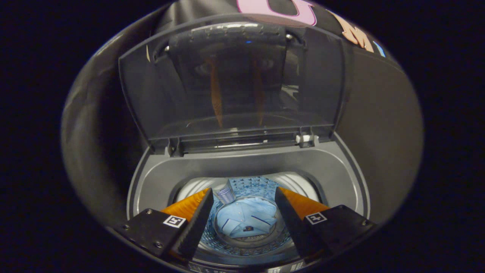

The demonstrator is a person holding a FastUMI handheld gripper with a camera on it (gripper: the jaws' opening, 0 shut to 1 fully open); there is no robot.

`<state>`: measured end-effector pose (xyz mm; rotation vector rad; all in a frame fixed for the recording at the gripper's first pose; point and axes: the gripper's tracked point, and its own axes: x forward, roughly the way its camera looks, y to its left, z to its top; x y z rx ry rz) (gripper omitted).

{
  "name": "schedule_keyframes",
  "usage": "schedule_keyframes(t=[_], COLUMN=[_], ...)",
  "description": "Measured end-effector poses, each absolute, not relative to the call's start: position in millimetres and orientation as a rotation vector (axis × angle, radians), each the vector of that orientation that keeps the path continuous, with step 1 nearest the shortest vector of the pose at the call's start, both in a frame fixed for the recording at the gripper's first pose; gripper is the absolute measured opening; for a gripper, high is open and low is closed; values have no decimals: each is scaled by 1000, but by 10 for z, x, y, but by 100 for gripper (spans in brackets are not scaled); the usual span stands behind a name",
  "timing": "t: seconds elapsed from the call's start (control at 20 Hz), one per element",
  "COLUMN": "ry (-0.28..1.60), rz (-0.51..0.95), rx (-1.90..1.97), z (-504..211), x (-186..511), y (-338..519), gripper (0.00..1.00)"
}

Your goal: Put the clothes into the washing machine and then close the washing machine lid.

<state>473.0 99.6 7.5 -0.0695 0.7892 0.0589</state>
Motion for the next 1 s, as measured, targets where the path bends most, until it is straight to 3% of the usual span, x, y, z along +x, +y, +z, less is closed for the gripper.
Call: schedule_keyframes(t=[0.5, 0.8, 1.0], ry=[528, 343, 228], rz=[154, 125, 192], rx=[8, 36, 41], z=[1582, 2423, 2887], x=[4778, 5058, 5349], y=[1339, 1303, 1449], gripper=[98, 97, 97])
